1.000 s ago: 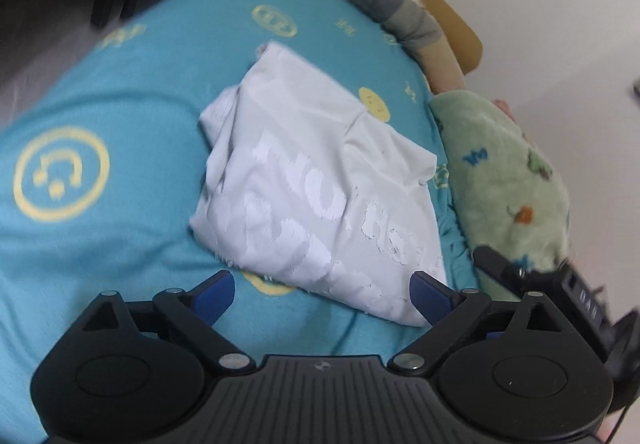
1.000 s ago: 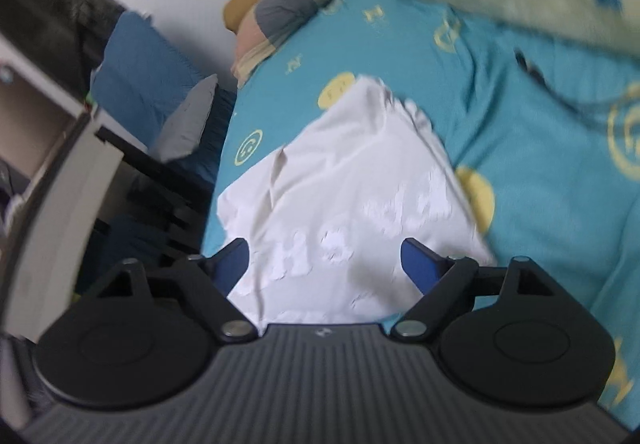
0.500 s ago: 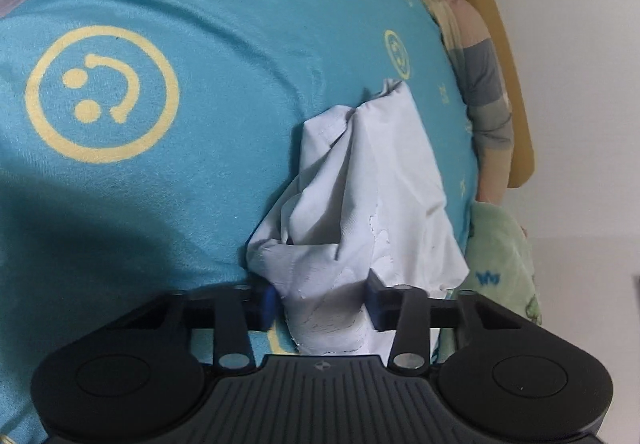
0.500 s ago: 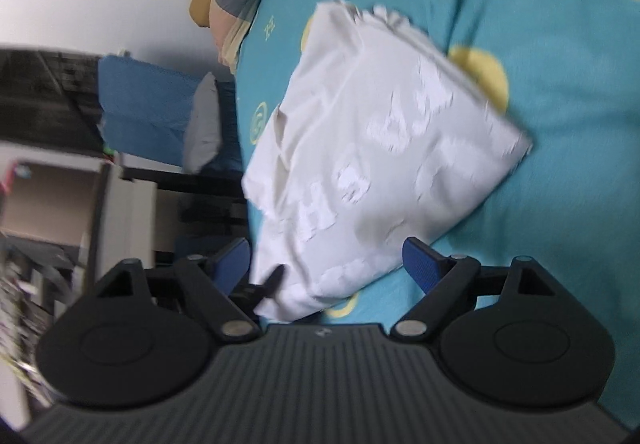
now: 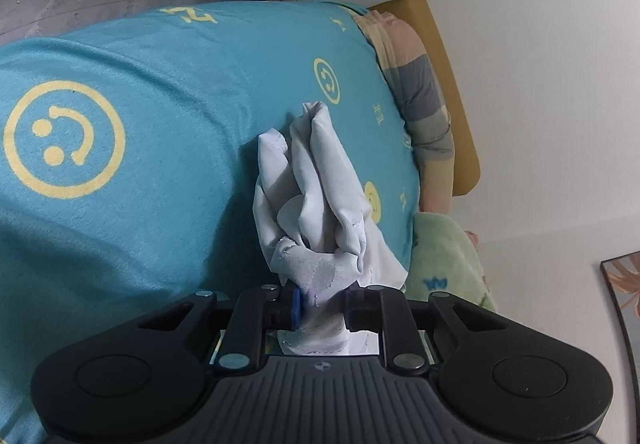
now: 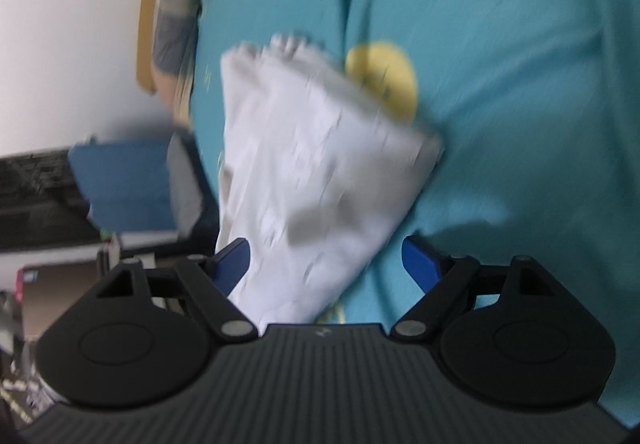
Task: Fold clothes
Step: 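Carry the shirt bundle with the left gripper onto the pink blanket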
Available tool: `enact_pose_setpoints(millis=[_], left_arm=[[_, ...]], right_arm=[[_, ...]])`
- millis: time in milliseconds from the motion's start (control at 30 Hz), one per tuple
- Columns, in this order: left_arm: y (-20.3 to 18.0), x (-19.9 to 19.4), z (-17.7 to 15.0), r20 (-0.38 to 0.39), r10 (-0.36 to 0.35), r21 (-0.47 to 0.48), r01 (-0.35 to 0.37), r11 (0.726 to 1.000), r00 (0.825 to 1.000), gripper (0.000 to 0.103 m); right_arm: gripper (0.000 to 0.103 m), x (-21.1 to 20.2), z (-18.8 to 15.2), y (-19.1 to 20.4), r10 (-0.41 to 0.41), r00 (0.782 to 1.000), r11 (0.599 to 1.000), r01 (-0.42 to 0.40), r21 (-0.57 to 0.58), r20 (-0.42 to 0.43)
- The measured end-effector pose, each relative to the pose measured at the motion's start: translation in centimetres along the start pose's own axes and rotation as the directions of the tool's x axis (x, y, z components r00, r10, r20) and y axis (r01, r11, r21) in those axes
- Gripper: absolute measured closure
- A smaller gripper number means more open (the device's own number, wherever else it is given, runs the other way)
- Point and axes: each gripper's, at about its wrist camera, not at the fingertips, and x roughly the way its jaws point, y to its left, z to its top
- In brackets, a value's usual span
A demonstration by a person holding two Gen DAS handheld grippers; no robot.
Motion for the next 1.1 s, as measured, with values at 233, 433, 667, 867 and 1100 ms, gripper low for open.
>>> enact_pose_setpoints(millis=[233,433,667,867,1100], left_arm=[[-1.4,-0.3,0.5,-0.004,0.014,0.084,-0.014,0.996,1.0,0.083],[-4.6,-3.2,0.7,-0.048,-0.026,0.003,0.026,1.0,0.999,0.084],[-12.1,-5.6,-2.2,-0.182,-0.052,0.08,0.068,0.994,0.982,0.083],[-19.2,-1.4,-8.2,-0.301,-0.056,0.169,0.111,0.979,0.952,0.083],[-32.7,9.6,-17.2,-0.45,-0.131,0.229,0.256,0.939,0.884,0.083]], right_arm=[[0.08,0.1,0.4,1.3,-0.017,0.997,0.997,0.022,-0.068,0.07],[0.086,-4.1,0.1,5.1,0.085,0.989,0.978,-0.061,-0.198,0.117],[0.086,-14.1,0.1,7.9,0.173,0.972,0.956,-0.127,-0.263,0.161],[0.086,-22.5,2.7,6.1,0.177,0.95,0.958,-0.107,-0.266,0.256],[0.086,-32.6,13.1,8.8,0.164,0.878,0.945,-0.008,-0.328,0.451]])
